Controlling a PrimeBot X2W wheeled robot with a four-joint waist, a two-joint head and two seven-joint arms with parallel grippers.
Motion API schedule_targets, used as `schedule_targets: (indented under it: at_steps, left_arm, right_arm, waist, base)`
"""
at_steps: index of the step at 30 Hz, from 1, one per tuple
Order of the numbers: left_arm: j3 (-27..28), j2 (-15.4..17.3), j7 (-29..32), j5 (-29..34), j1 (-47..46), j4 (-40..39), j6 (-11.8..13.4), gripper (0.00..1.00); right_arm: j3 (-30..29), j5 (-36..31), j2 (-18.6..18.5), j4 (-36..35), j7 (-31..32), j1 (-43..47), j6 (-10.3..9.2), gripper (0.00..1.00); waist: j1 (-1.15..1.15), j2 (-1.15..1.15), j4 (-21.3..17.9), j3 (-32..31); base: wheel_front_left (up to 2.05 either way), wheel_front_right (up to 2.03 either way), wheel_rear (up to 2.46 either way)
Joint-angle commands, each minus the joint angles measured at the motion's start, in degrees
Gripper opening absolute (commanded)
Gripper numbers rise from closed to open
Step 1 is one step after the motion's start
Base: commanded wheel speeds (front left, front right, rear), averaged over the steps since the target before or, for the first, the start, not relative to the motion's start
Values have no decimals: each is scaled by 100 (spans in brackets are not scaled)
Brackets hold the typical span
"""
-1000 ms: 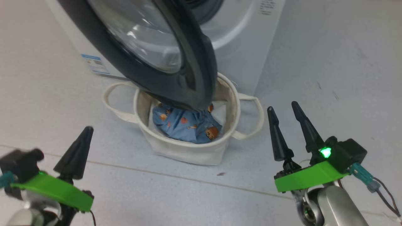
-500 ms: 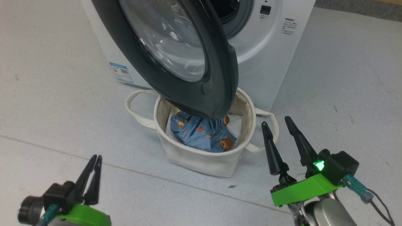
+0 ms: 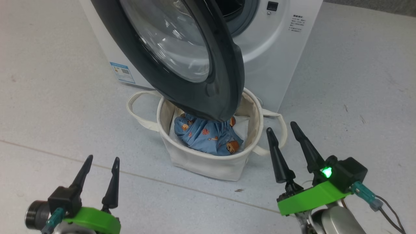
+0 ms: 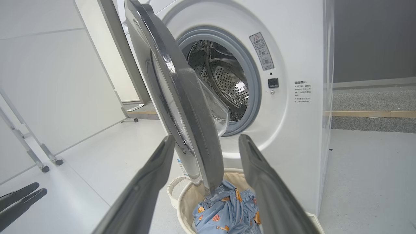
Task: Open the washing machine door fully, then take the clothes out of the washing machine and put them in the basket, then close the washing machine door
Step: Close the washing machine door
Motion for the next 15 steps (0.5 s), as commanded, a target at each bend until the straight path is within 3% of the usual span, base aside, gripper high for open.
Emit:
schedule_targets:
  at_steps: [1, 4, 5, 6, 15]
  left_arm:
    - [276, 90, -69, -51, -192, -129, -24, 100]
    - [285, 19, -72, -53, -189, -125, -63, 100]
    - [289, -8, -73, -49, -191, -131, -77, 100]
    - [289, -30, -73, -39, -193, -134, -93, 100]
    - [234, -258, -74, -16, -348, 105, -148, 100]
  right_arm:
    - [164, -10, 34, -214, -71, -110, 6, 100]
    - [235, -13, 34, -167, -71, -151, 6, 100]
    - [286, -42, 34, -166, -71, -202, 6, 79]
    - [346, -48, 34, -182, -71, -254, 6, 0]
    - [1066, -301, 34, 90, -71, -990, 6, 0]
  waist:
    - [0, 0, 10, 4]
    - [0, 0, 42, 29]
    - [0, 0, 55, 39]
    - [0, 0, 72, 60]
    - [0, 0, 343, 377]
  base:
    - [0, 0, 0]
    - [0, 0, 0]
    - [0, 0, 0]
    - [0, 0, 0]
    - [0, 0, 0]
